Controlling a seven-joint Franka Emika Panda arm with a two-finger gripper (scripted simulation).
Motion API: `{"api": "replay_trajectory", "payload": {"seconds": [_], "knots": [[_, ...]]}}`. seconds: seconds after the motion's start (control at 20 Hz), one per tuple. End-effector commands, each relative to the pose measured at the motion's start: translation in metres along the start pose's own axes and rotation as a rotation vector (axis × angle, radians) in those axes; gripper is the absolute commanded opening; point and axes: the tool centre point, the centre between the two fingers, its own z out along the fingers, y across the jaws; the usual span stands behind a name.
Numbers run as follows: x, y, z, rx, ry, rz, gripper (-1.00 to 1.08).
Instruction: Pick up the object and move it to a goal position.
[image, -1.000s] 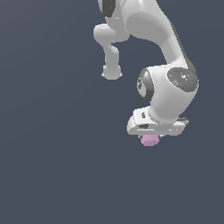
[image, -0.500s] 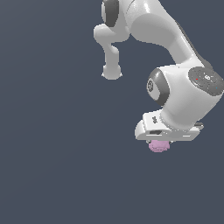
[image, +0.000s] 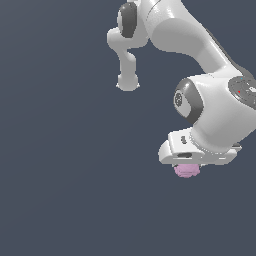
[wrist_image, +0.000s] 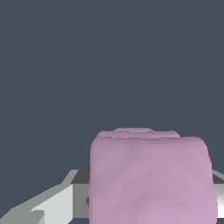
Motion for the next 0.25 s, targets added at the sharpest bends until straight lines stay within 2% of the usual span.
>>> {"api": "replay_trajectory", "payload": {"seconds": [0.0, 0.2], "knots": [[0.0018, -0.0016, -0.0010, 0.000, 0.000, -0.001, -1.00], [0.0026, -0.0020, -0.0013, 0.000, 0.000, -0.001, -1.00]]}}
